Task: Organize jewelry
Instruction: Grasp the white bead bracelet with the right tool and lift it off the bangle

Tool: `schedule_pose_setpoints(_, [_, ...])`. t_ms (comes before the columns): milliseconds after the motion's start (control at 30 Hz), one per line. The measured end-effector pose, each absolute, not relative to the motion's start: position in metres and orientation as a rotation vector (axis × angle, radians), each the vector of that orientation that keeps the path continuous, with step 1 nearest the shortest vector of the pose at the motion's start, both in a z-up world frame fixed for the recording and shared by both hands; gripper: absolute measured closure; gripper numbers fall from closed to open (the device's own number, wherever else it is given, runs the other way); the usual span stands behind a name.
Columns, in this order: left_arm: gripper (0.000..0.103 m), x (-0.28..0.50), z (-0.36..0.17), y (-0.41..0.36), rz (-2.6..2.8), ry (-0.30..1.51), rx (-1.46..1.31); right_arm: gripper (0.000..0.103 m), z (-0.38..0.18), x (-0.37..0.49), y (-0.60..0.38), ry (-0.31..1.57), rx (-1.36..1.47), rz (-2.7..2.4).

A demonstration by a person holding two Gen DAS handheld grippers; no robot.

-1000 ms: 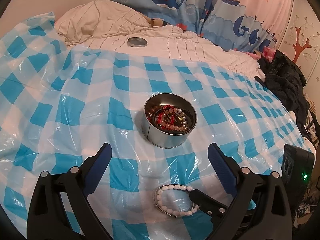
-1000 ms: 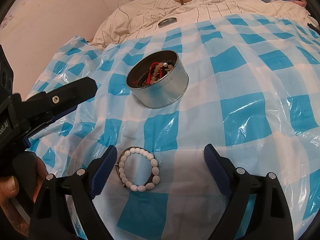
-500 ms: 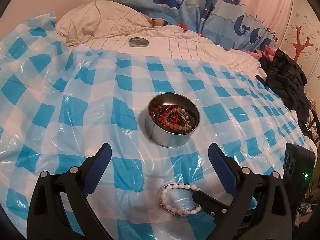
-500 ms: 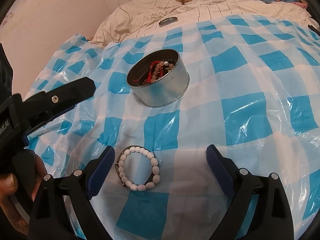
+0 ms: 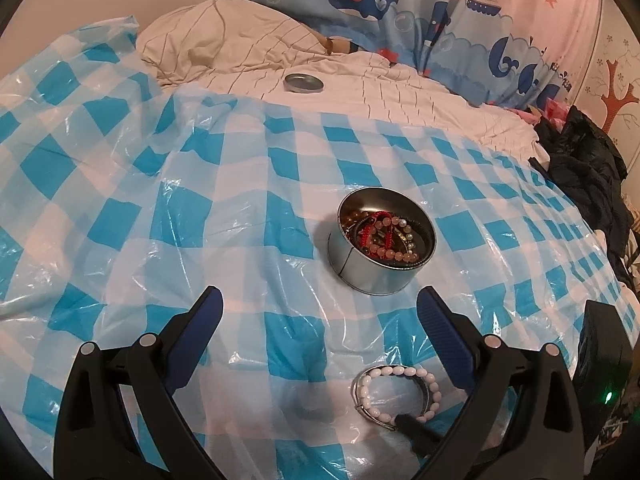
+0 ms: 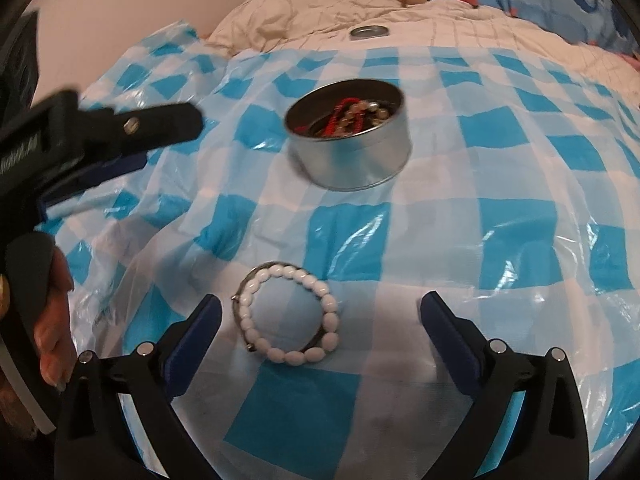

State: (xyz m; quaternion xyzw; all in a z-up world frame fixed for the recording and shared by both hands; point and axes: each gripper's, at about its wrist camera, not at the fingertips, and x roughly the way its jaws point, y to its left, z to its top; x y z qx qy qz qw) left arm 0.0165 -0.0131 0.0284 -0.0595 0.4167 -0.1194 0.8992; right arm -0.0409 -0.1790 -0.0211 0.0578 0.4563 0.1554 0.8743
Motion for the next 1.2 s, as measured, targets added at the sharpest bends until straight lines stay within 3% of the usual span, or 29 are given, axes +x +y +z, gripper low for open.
schedule_pose_setpoints(300, [0.009,0.016,0.029,-0.012,-0.244,0.860,-0.124,0.010,-0.022,-0.051,-0.155,0.935,-0.076,0.359])
schedule_pose_setpoints(367, [0.009,0.015,0.029,-0.011,-0.244,0.860,-0.120,0.023,-0.024,-0.051,-0.157,0.951,-0.069,0.358])
schedule_pose_setpoints(433, [0.009,0.015,0.030,-0.010,-0.244,0.858,-0.117,0.048,-0.026,-0.049,-0.163,0.968,-0.045,0.357])
schedule_pose_setpoints(533, [0.009,0.015,0.029,-0.010,-0.244,0.859,-0.119,0.075,-0.026,-0.048,-0.168,0.985,-0.002,0.374])
schedule_pose_setpoints(633, [0.009,0.015,0.029,-0.009,-0.249,0.860,-0.114,0.090,-0.024,-0.048,-0.172,0.982,0.032,0.376])
schedule_pose_setpoints(733, [0.009,0.015,0.029,-0.008,-0.250,0.862,-0.109,0.095,-0.020,-0.046,-0.179,0.977,0.097,0.395])
schedule_pose_setpoints(1000, [0.009,0.017,0.024,-0.013,-0.250,0.876,-0.101,0.095,-0.001,-0.046,-0.204,0.902,0.255,0.399])
schedule_pose_setpoints(1200, [0.009,0.017,0.001,-0.034,-0.286,0.934,-0.023,0.095,0.026,-0.048,-0.261,0.735,0.493,0.337])
